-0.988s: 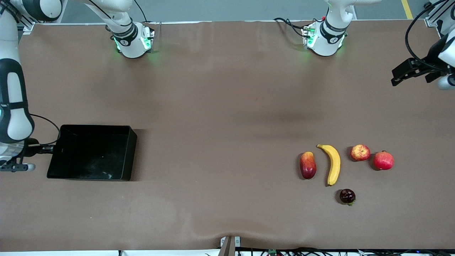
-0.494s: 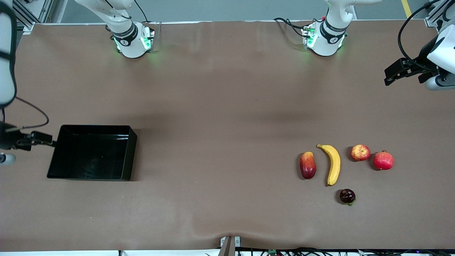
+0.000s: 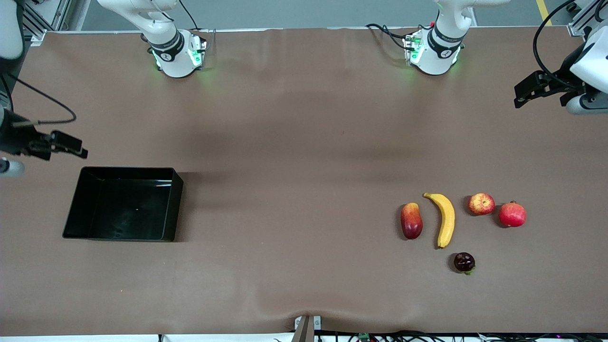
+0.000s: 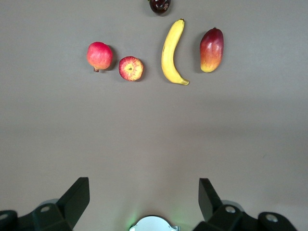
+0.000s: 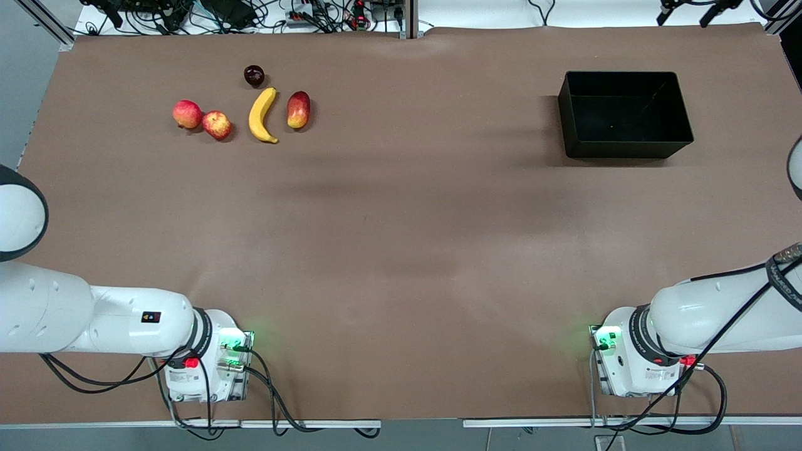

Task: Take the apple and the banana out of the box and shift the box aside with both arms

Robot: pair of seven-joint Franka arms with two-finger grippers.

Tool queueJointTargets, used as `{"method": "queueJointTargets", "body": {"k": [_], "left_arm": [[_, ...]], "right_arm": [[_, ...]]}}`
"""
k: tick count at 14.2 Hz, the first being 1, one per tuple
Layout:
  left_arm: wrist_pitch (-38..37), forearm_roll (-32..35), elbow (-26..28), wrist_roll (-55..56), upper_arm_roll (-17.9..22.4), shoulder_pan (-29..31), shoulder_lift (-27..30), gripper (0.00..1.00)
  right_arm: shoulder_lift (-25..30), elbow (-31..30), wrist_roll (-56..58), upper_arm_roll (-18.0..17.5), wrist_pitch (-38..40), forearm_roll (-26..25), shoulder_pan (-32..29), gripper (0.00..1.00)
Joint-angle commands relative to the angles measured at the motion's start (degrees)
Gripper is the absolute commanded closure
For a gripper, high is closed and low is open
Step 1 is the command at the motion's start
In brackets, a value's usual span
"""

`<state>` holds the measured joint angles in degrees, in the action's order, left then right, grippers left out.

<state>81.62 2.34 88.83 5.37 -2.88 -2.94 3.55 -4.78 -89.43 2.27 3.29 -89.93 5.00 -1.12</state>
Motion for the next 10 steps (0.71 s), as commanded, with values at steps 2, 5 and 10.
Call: {"method": "queueJointTargets", "body": {"k": [2,5,10], "left_arm": [[-1.5,-1.0,0.4,-1.4,-0.2,0.0,1.5,0.00],[-1.5,-1.3,0.2,-2.2,0.0,0.4,1.5,0.00],[-1.5,-1.4,-0.8,-2.1,0.2,0.3,1.0,0.00]], "right_arm": [[4.0,-2.5,-7.0,0.1,2.9,-1.1,0.4,0.00],[4.9,-2.6,-6.8,0.1,3.1,-1.1,0.3,0.00],[6.5,-2.1,-6.1,-0.1,3.4,-4.0,0.4,0.00]]}}
